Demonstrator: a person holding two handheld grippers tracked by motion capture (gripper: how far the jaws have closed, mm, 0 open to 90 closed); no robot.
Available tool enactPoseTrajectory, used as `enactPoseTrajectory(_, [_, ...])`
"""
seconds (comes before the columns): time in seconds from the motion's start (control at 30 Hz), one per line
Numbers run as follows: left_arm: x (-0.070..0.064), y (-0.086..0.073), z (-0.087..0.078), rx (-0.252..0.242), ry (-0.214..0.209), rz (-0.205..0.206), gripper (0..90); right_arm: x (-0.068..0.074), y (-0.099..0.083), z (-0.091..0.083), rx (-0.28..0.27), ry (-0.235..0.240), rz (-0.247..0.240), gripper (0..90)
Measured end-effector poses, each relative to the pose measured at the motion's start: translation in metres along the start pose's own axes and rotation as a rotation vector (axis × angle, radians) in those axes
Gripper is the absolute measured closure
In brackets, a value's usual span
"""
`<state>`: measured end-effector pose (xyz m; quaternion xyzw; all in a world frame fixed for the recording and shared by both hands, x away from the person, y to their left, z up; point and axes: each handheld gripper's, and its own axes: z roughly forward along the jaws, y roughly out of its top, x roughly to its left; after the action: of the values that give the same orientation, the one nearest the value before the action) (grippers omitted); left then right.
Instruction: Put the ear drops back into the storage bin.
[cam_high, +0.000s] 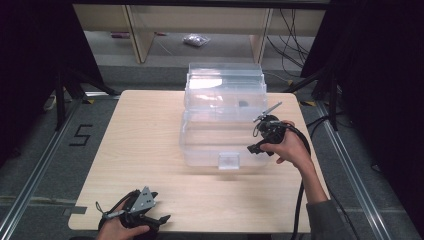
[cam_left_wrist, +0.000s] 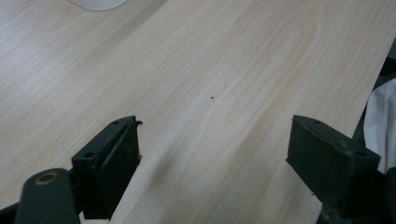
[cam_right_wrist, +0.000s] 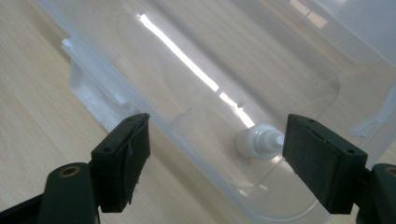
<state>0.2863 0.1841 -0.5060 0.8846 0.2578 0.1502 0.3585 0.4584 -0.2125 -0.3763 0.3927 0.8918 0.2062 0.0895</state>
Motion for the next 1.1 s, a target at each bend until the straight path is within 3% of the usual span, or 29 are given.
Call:
enactPoseTrajectory(0.07, [0.0,0.0,0.0,-0.005,-0.002,-0.003,16.6,0.0,-0.002,0.0,-0.026,0.004,-0.028,23.8])
enactPoseTrajectory(0.13, [0.0,0.0,0.0,-0.006,-0.003,-0.003,16.6,0.003,-0.006,-0.001,-0.039,0.003,-0.006,23.3])
enactPoseTrajectory(0.17, [0.0,0.0,0.0,-0.005,-0.003,-0.004,16.6,0.002,-0.008,-0.001,-0.063,0.011,-0.043,23.2])
enactPoseTrajectory(0.2, [0.0,0.0,0.0,-0.005,-0.003,-0.004,16.6,0.004,-0.009,-0.002,-0.064,0.01,-0.019,23.2])
enactPoseTrajectory(0.27, [-0.001,-0.001,0.0,-0.006,-0.004,-0.026,16.5,0.007,-0.014,-0.002,-0.086,0.012,-0.026,23.1])
enactPoseTrajectory(0.33, [0.0,-0.001,0.0,0.001,-0.01,-0.02,16.6,0.011,-0.018,-0.003,-0.084,0.016,0.002,23.0])
enactPoseTrajectory(0.4, [0.001,-0.001,0.0,0.005,-0.007,-0.012,16.6,0.014,-0.023,-0.003,-0.116,0.032,-0.006,23.4])
enactPoseTrajectory(0.43, [0.001,-0.001,0.0,0.005,-0.007,-0.012,16.6,0.015,-0.025,-0.002,-0.109,0.037,0.006,23.2])
enactPoseTrajectory(0.5, [0.001,0.0,0.0,0.005,-0.003,-0.008,16.6,0.013,-0.028,-0.003,-0.123,0.032,-0.024,23.1])
enactPoseTrajectory(0.6, [0.001,-0.001,0.0,-0.002,-0.002,-0.014,16.6,0.015,-0.033,-0.008,-0.128,0.036,0.002,22.6])
enactPoseTrajectory(0.63, [0.001,-0.001,0.0,-0.001,-0.002,-0.013,16.6,0.013,-0.033,-0.008,-0.145,0.024,-0.022,22.5])
enactPoseTrajectory(0.67, [0.001,-0.001,0.001,-0.001,-0.003,-0.014,16.6,0.015,-0.034,-0.009,-0.135,0.029,0.002,22.4])
enactPoseTrajectory(0.73, [0.001,-0.001,0.0,-0.002,-0.004,-0.014,16.6,0.014,-0.036,-0.01,-0.154,0.028,-0.03,22.3])
enactPoseTrajectory(0.77, [0.001,-0.001,0.001,0.002,-0.001,-0.01,16.6,0.016,-0.036,-0.012,-0.14,0.041,-0.001,22.1])
enactPoseTrajectory(0.8, [0.001,-0.001,0.001,0.002,-0.001,-0.01,16.6,0.015,-0.037,-0.012,-0.151,0.041,-0.027,21.8])
enactPoseTrajectory(0.9, [0.001,0.0,0.0,0.005,0.002,-0.008,16.6,0.018,-0.038,-0.012,-0.155,0.045,-0.004,21.8])
enactPoseTrajectory(0.93, [0.001,-0.001,0.0,-0.001,0.001,-0.01,16.6,0.017,-0.039,-0.013,-0.161,0.042,-0.039,21.6])
enactPoseTrajectory(1.03, [0.001,0.0,-0.001,-0.003,-0.003,-0.013,16.6,0.019,-0.041,-0.01,-0.173,0.034,-0.047,21.3])
enactPoseTrajectory(1.1, [0.001,-0.001,0.0,-0.002,0.0,-0.01,16.6,0.022,-0.043,-0.012,-0.159,0.046,-0.027,21.3])
